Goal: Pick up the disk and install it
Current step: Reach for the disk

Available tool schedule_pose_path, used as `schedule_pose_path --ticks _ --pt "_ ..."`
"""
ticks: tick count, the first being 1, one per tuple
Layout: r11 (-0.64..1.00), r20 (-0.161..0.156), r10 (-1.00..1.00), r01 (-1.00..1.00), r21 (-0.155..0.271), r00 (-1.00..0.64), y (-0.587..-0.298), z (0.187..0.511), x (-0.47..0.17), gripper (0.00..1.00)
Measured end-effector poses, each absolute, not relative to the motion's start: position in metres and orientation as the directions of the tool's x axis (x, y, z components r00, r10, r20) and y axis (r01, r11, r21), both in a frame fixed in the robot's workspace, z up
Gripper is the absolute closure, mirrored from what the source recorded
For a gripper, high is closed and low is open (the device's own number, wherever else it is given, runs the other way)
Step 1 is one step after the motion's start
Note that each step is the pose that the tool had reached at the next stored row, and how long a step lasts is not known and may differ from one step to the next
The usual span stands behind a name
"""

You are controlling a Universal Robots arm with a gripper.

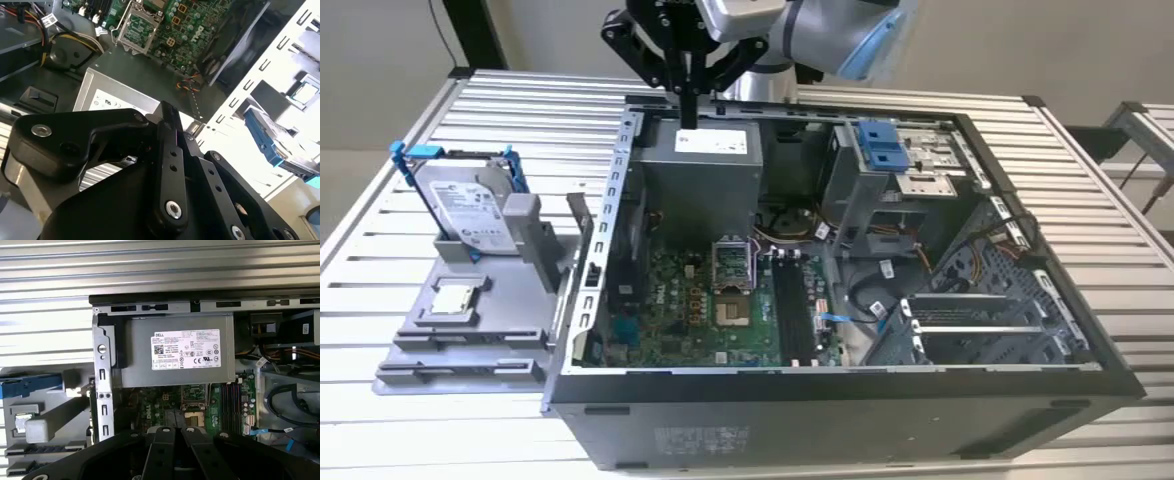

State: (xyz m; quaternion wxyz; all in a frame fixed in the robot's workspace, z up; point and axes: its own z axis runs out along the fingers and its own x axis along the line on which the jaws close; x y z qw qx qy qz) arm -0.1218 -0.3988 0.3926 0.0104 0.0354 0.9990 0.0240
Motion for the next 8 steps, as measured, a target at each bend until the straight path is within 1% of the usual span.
schedule_pose_path --ticks 8 --pt "0.996 -0.019 0.071 0.070 0.049 -0.997 -0.3988 0.3926 -0.1288 1.00"
